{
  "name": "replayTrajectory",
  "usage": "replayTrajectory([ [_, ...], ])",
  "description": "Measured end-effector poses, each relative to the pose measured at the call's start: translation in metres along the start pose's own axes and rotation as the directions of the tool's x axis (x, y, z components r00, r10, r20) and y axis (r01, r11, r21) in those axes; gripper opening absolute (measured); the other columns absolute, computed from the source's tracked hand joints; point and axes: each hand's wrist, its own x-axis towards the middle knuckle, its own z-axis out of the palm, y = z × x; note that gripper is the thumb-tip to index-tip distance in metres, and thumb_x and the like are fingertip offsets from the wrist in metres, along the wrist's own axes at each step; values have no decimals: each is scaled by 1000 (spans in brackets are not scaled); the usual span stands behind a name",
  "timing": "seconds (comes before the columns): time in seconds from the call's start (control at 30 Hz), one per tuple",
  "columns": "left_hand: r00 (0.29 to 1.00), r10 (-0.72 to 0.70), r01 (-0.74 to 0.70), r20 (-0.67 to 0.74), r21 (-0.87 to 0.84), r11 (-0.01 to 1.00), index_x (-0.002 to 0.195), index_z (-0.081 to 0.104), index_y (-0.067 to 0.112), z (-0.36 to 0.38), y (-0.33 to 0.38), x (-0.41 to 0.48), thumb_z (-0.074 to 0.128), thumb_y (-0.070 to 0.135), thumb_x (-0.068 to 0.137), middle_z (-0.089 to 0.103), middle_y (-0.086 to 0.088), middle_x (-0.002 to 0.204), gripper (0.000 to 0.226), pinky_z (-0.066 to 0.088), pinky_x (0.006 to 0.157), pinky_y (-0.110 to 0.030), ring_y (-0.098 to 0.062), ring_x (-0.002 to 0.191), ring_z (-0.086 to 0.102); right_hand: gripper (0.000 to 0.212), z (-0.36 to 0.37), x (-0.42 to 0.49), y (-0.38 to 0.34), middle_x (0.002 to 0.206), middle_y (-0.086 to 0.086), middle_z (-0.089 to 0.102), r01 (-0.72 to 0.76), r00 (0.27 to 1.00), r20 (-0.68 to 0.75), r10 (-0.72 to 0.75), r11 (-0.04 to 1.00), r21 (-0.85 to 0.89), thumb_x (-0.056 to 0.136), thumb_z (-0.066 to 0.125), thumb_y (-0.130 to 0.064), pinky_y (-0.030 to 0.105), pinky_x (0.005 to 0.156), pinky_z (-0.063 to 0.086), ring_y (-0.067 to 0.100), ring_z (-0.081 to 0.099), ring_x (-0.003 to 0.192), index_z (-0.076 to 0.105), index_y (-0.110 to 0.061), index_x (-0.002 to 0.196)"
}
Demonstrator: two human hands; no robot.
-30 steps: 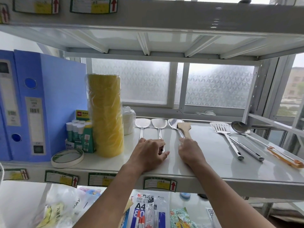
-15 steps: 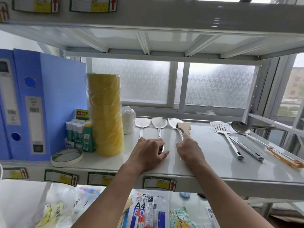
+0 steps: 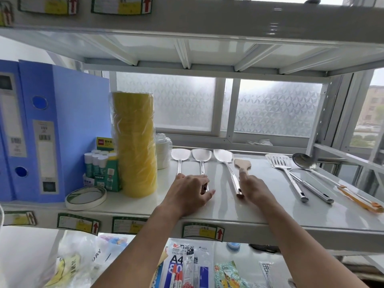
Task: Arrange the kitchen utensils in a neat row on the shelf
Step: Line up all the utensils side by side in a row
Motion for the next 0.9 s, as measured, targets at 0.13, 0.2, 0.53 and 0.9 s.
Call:
replayTrajectory([
  [0.13,1000,3,-3,8,-4,1000,102,67,23,1,-1,0,44,57,95,66,11,95,41,40,91,-41,-17,85,65,74,4,7,8,130,25,61,-22,998,-55,20,999,-33,102,13,-54,43,101,40,38,55,120,63,-2,123],
  [0.2,1000,0,0,10,-7,1000,104,68,22,1,-1,0,44,57,95,67,11,97,43,40,91,-40,-17,86,66,75,8,9,10,128,23,63,-21,994,-106,10,995,-100,100,15,-57,44,101,41,37,57,118,62,-4,124],
  [0.53,1000,-14,13,17,31,999,107,67,23,4,-2,1,48,60,88,68,11,104,46,40,92,-41,-18,99,65,58,29,1,2,160,9,35,571,821,171,-545,780,-254,92,39,-37,41,123,23,24,23,152,48,-14,144],
  [0.9,936,-347,346,52,35,938,106,67,21,7,-3,3,23,52,105,67,0,117,54,33,101,-44,-19,124,51,52,27,0,0,167,8,20,445,894,162,-417,864,-236,98,29,-10,36,122,21,22,22,152,38,-3,150],
])
